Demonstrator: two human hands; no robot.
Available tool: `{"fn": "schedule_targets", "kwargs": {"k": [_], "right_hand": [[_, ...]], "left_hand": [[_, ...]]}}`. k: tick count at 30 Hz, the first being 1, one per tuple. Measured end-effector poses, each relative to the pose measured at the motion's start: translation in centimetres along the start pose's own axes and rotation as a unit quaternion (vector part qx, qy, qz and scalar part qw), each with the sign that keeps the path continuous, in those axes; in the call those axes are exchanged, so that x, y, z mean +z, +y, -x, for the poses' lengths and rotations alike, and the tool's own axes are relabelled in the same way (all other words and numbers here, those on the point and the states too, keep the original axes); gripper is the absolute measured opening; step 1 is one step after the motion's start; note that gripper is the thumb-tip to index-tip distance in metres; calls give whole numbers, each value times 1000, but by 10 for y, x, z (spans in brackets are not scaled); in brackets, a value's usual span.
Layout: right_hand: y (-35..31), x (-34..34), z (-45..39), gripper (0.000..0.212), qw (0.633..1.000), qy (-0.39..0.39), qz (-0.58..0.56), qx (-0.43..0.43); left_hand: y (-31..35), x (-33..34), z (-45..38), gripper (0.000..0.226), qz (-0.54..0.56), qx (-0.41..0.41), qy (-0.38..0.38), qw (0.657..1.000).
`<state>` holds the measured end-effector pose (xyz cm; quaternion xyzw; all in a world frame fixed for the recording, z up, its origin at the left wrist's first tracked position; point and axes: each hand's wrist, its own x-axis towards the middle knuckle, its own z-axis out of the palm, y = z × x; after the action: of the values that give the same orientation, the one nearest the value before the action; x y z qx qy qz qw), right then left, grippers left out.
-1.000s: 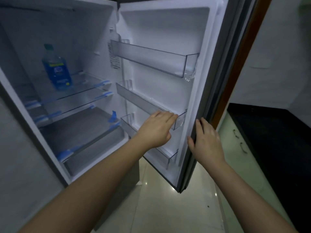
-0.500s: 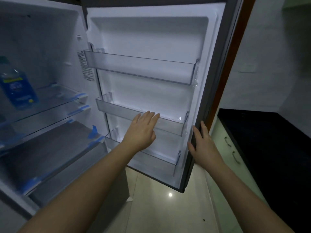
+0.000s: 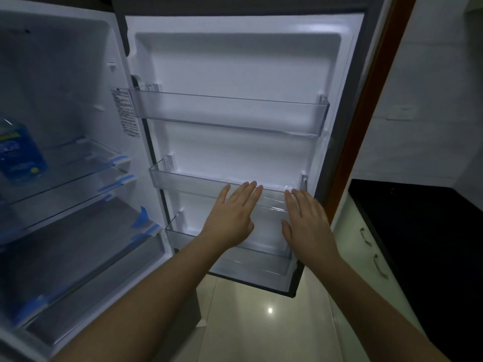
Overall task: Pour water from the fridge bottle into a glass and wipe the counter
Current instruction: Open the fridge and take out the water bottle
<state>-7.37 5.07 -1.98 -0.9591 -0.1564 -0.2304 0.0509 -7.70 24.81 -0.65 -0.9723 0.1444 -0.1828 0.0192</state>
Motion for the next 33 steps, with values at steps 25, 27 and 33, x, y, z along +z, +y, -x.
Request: {"fn": "schedule_targets", "kwargs": {"k": [25, 27, 33], "right_hand": [[-17, -9, -64, 43, 992, 61, -102, -47], [-32, -4, -71, 42, 988, 63, -117, -78], [-81, 10, -86, 42, 973, 59, -152, -163]], "left_hand": [[-75, -43, 30, 57, -84, -121, -19, 989], [-82, -52, 41, 53, -109, -116, 4, 987], [-110, -74, 86, 58, -156, -169, 24, 973]]}}
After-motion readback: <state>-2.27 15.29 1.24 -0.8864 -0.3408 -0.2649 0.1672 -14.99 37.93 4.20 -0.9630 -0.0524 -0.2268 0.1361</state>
